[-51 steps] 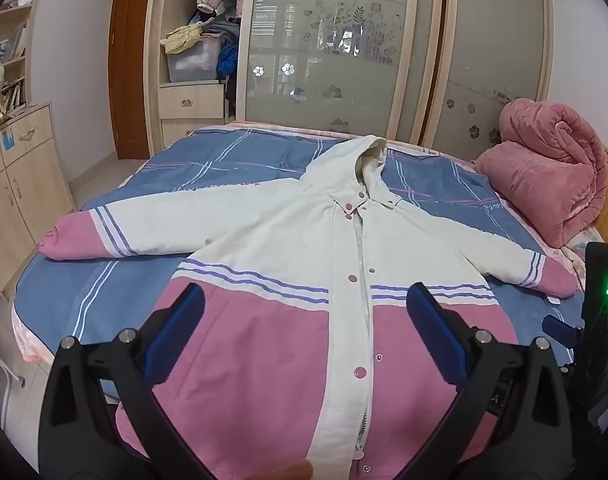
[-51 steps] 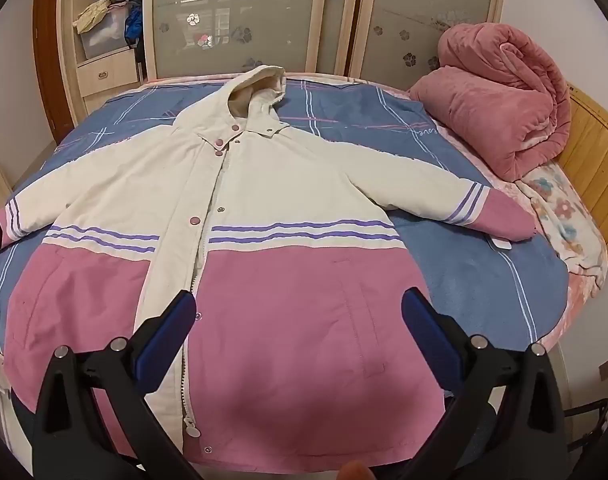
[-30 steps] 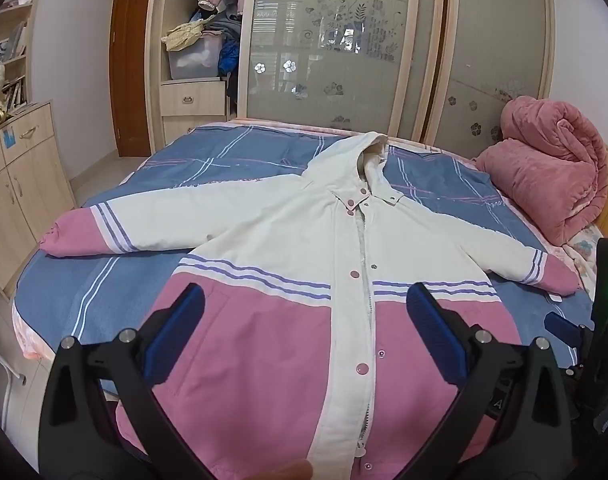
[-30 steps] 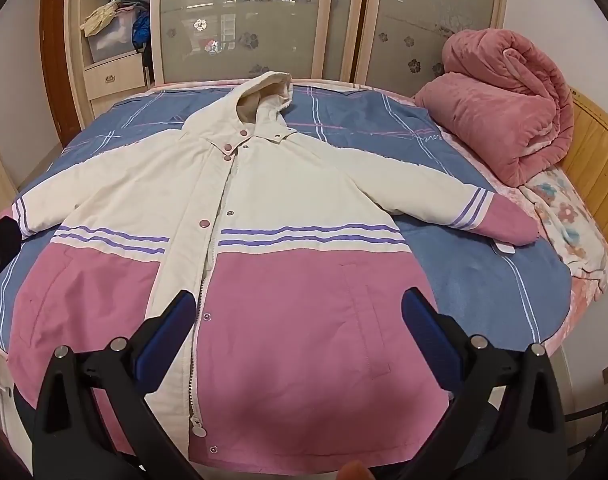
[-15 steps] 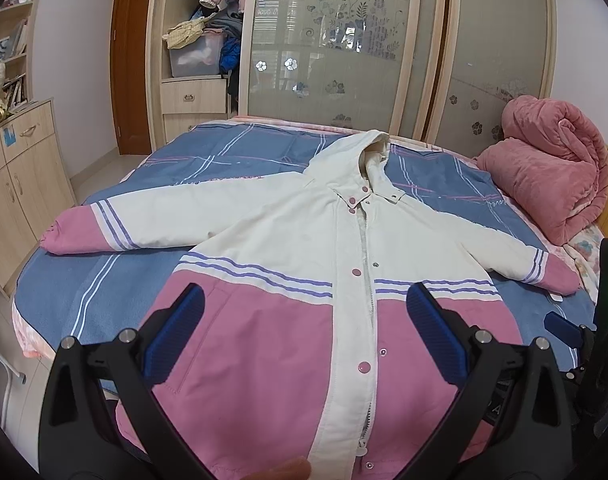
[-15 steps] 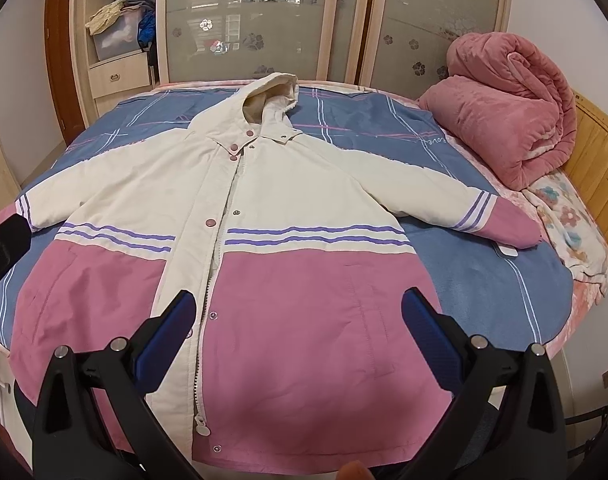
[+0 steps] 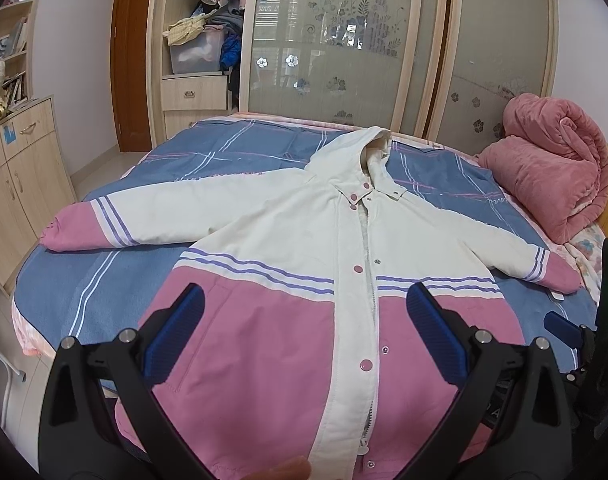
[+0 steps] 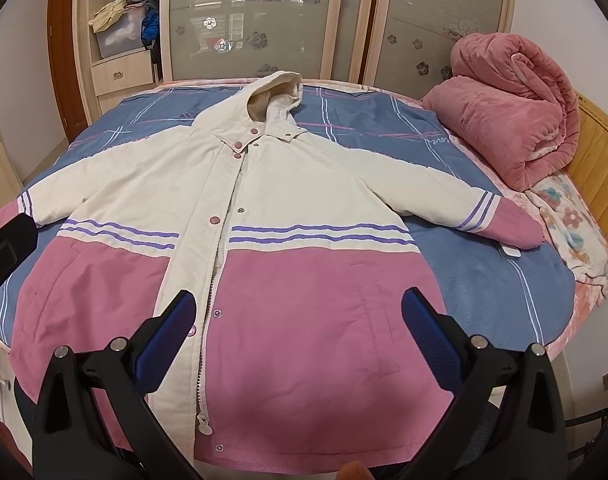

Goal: Fold large clothes

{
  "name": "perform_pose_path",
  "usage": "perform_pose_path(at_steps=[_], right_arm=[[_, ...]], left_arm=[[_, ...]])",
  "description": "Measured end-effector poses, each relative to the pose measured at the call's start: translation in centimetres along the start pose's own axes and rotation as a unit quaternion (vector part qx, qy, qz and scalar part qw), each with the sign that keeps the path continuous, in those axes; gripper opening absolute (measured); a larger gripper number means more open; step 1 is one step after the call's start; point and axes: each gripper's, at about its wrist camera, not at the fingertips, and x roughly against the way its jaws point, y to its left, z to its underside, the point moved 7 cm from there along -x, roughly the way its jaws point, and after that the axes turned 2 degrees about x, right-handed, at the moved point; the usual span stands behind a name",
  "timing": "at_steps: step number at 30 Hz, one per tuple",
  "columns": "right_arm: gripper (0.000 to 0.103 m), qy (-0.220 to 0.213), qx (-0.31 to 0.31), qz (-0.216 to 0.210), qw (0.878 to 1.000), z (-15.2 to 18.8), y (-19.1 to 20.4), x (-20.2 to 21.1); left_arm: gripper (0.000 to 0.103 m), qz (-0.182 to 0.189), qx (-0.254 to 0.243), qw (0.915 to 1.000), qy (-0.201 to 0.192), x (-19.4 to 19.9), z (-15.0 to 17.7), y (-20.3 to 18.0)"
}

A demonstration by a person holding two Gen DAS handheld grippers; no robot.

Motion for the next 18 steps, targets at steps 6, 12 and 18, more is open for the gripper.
perform_pose_path(at_steps=[6,12,18], right_arm=[[0.102,0.001,0.0,-0.002,1.0,0.11,0.1,-0.05],[0.102,0.002,0.001,-0.003,1.0,0.2,0.11,-0.15],[0.102,0.004,0.001,-0.004,1.0,0.31,0.18,-0.33]], left_arm=[[0.101,-0.001,0.0,1.0,0.004,-0.3,-0.04,-0.05],[0.101,-0.002,-0.001,1.0,0.006,-0.36,0.07,-0.04],[0.101,-0.001,-0.001,1.0,0.006,-0.37,0.08,-0.01]])
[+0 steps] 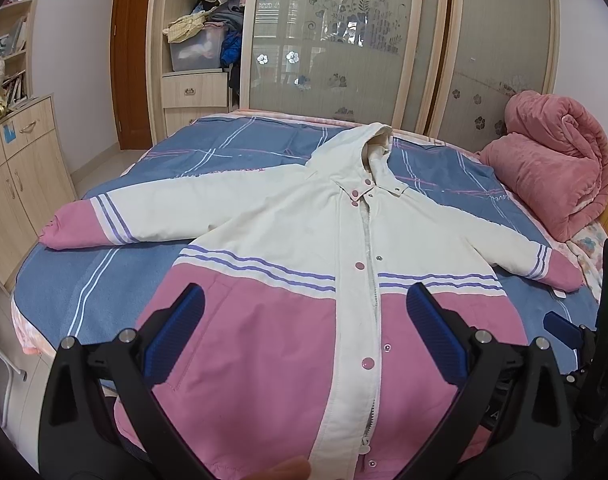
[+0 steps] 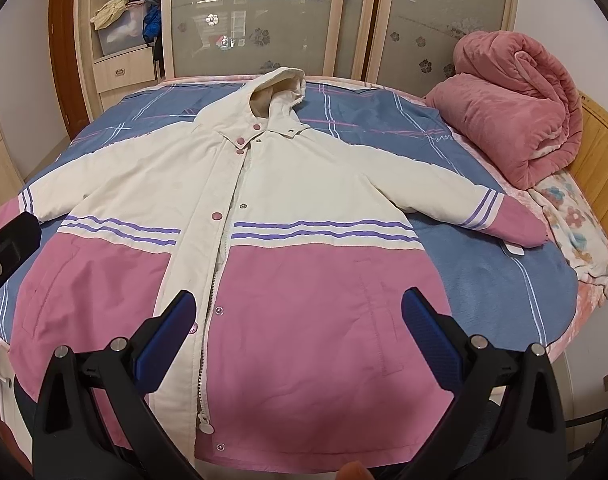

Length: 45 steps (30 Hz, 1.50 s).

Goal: Fold large clothes

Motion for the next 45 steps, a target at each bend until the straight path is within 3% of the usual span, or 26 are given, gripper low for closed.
perform_pose_path(at_steps=[25,34,36,38,41,45], right_arm=[[0.102,0.026,0.004,-0.004,1.0,0.4,-0.1,-3.1],[0.102,0.04,0.009,-0.002,0.999,0.0,-1.2,-6.1],[0.102,0.02,0.001,0.005,1.0,-1.3,-2.7,-6.2],[0.102,-0.016,-0.012,0.021,1.0,-3.5,-5.2,-6.4],[0.102,-0.035,-0.045,0.031,0.998,-6.0,-9.4,-8.1],[0.102,-0.026,-0.076,0.004,0.997,-9.6,-14.3,-13.1]], left_arm=[[0.101,-0.01,0.002,0.9995,0.029,-2.9,0.6,0.1],[0.101,-0.052,-0.004,0.9963,0.068,-6.7,1.5,0.9],[0.101,-0.034,0.016,0.992,0.12,-8.6,2.3,1.5],[0.101,-0.021,0.03,0.9893,0.141,-10.0,2.7,1.8],[0.101,-0.036,0.018,0.9913,0.125,-10.8,2.6,1.5],[0.101,0.005,0.024,0.9918,0.126,-11.5,2.6,-0.4]])
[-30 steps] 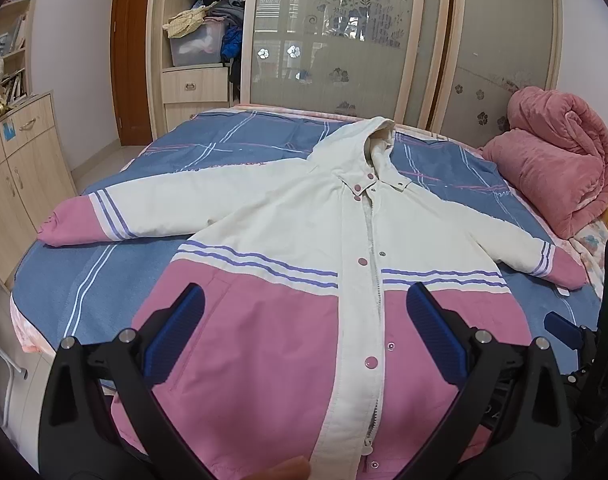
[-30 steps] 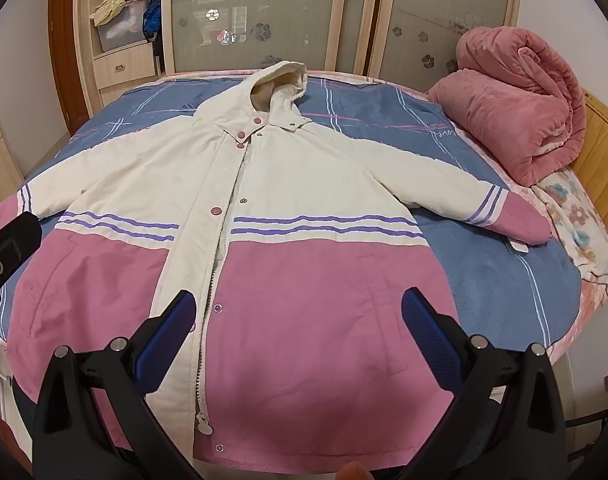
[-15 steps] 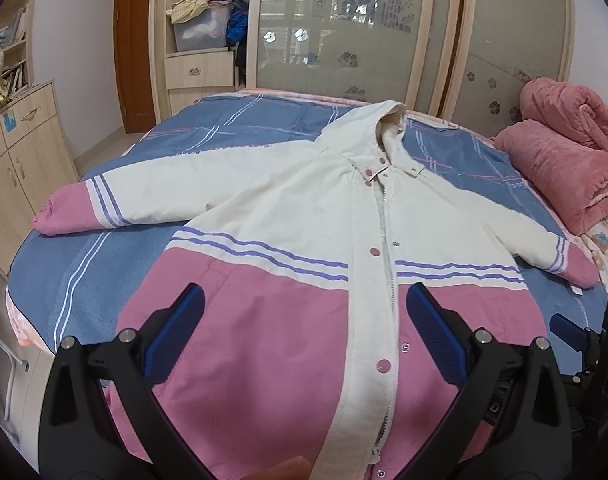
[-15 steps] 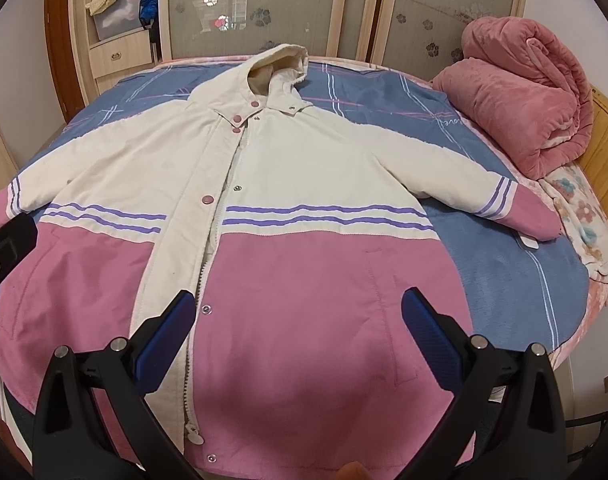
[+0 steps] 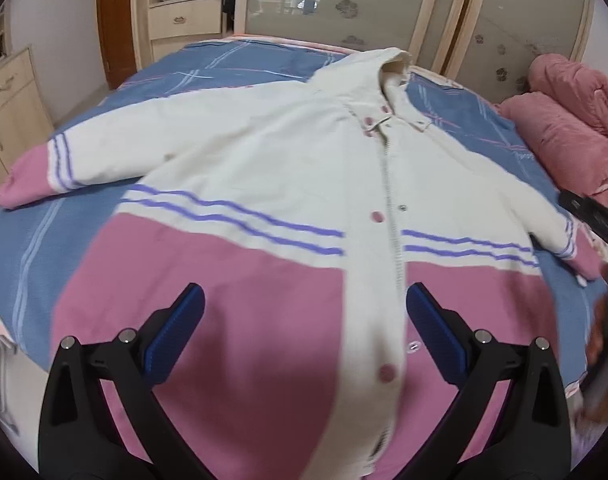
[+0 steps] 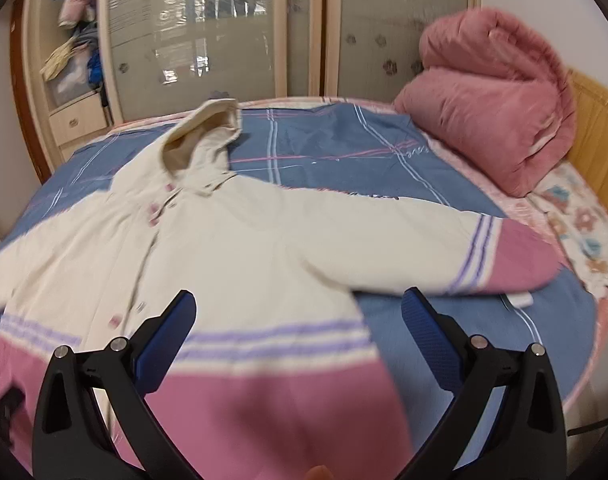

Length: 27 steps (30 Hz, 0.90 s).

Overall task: Fold large clothes
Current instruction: 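Reach the right gripper to the pink sleeve cuff and grasp it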

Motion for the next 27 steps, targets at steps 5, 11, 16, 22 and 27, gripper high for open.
perform_pose_path(at_steps=[5,11,16,22,27], right_arm=[[0.102,-0.01,-0.05,-0.008,0.999,-0.3,-4.2,-4.7],[0.086,0.053,-0.122,0.039,0.99,2.1,-8.7,-10.7],[0.087,0.089,-0.147,0.015,0.985,2.0,-9.3,-10.9],[0.097,0.149,-0.308,-0.012,0.94,6.3,-13.3,-11.6],[0.098,0.148,-0.308,-0.02,0.94,5.8,-14.9,-12.5]], left_arm=[[0.101,0.024,-0.012,0.9992,-0.03,-1.1,-1.2,-3.7],[0.084,0.079,0.001,0.9969,-0.008,-6.1,-2.8,-9.6],[0.085,0.045,-0.044,0.9974,0.035,-11.7,-3.1,-14.6],[0.092,0.004,-0.057,0.9982,0.018,-13.8,-3.9,-17.4],[0.095,-0.007,-0.051,0.9983,0.026,-15.1,-3.6,-19.0]])
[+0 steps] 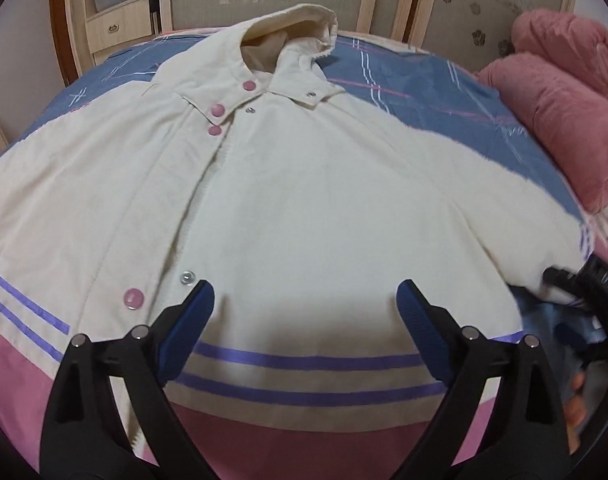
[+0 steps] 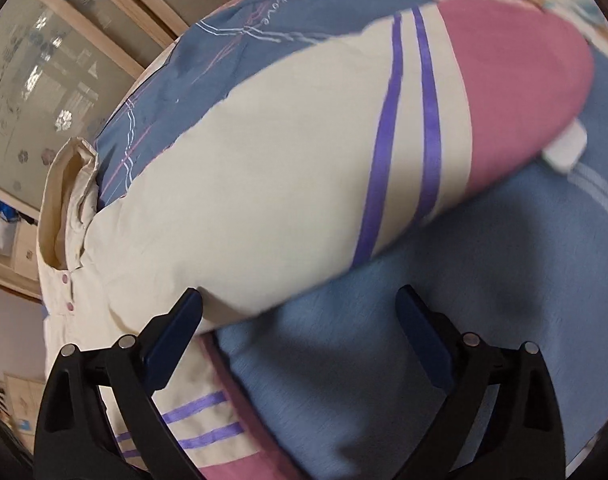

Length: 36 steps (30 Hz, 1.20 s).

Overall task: Fold large clothes
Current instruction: 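Reach the right gripper to the pink sleeve cuff and grasp it, then lift the sleeve with the right gripper and lay it across the jacket body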

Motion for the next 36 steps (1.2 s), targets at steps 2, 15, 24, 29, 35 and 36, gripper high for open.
perform_pose_path(at_steps=[2,15,24,29,35,36], right_arm=[[0.098,0.001,-0.032,-0.023,0.999,-0.6,-1.0,0.1],[0.098,-0.029,-0.09,-0.004,0.996,-1.3,-5.1,1.8],[0.098,-0.016,-0.091,-0.021,0.996,1.0,-2.9,1.6],[0.098,-0.035,-0.097,-0.009,0.995,-1.8,-4.8,1.3],[0.102,-0.072,-0.078,-0.044,0.993,-5.1,-4.9,1.1],[0.102,-0.085,-0.07,-0.042,0.993,-5.6,-4.8,1.1]], left_arm=[[0.096,-0.01,-0.014,0.9998,0.007,-0.3,0.7,-0.4],[0.101,-0.019,-0.031,0.9993,0.012,-1.8,2.5,-0.3],[0.101,-0.037,-0.04,0.9985,-0.005,-2.0,2.8,-0.6],[0.101,-0.032,-0.039,0.9987,-0.008,-2.0,2.9,-0.5],[0.101,-0.028,-0.04,0.9986,-0.021,-1.9,3.2,-0.5],[0.101,-0.027,-0.04,0.9986,-0.023,-1.9,3.2,-0.4]])
